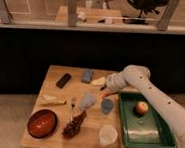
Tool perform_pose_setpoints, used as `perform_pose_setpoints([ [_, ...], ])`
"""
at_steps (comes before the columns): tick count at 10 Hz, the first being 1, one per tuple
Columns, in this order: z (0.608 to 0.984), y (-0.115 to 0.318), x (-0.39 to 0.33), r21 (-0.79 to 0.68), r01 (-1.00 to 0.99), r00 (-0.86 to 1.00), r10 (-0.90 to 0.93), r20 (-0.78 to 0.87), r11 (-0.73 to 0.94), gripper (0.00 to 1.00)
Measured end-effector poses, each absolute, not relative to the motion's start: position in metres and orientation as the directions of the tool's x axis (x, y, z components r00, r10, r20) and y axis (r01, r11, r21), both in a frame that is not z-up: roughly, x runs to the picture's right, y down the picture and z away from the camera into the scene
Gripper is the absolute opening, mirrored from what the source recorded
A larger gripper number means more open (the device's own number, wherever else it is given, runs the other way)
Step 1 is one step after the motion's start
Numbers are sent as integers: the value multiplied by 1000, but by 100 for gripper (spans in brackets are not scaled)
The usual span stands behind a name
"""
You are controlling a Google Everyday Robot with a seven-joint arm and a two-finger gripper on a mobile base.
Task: Place towel in tray
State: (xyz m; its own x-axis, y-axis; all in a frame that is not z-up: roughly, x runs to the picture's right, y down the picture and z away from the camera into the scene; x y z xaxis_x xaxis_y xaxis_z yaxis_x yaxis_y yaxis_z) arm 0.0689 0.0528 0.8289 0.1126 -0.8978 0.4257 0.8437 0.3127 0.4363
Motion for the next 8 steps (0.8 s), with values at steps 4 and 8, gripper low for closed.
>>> perform_pose_setpoints([
  [4,859,61,65,381,873,126,-897,423,303,80],
  [8,879,79,70,349,893,108,-888,447,284,80],
])
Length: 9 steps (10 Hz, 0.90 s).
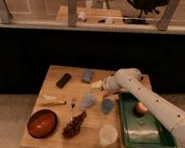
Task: Place towel in tray
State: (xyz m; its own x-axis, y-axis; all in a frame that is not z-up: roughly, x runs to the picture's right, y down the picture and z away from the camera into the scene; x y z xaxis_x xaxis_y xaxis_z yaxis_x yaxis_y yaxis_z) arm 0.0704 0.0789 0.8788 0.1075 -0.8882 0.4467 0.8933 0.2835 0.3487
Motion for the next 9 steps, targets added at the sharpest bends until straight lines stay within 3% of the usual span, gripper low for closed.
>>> perform_pose_setpoints([
  [9,863,114,47,385,908,-32,-887,461,168,80],
])
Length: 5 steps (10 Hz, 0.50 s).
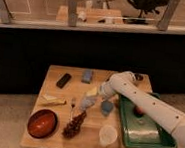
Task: Place towel in tray
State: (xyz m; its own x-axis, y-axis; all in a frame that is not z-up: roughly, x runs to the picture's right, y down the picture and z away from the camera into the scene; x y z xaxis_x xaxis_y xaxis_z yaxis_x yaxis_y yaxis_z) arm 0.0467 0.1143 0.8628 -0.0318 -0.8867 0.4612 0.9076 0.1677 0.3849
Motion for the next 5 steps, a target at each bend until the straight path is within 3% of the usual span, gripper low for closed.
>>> perform_pose_setpoints([
  [5,860,125,15,418,901,-103,-882,460,113,80],
])
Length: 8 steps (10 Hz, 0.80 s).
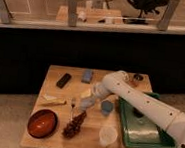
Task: Place towel in tray
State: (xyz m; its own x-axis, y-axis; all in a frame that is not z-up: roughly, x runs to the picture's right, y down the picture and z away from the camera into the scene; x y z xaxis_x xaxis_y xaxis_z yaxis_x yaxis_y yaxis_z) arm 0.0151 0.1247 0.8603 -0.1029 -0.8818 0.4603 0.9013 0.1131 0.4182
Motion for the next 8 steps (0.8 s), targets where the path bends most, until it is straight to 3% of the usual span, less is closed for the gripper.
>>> perform_pose_setpoints([
  [5,884,115,-1,423,895,-81,-883,463,139,78],
  [8,906,123,-2,421,900,-104,-880,463,115,49],
])
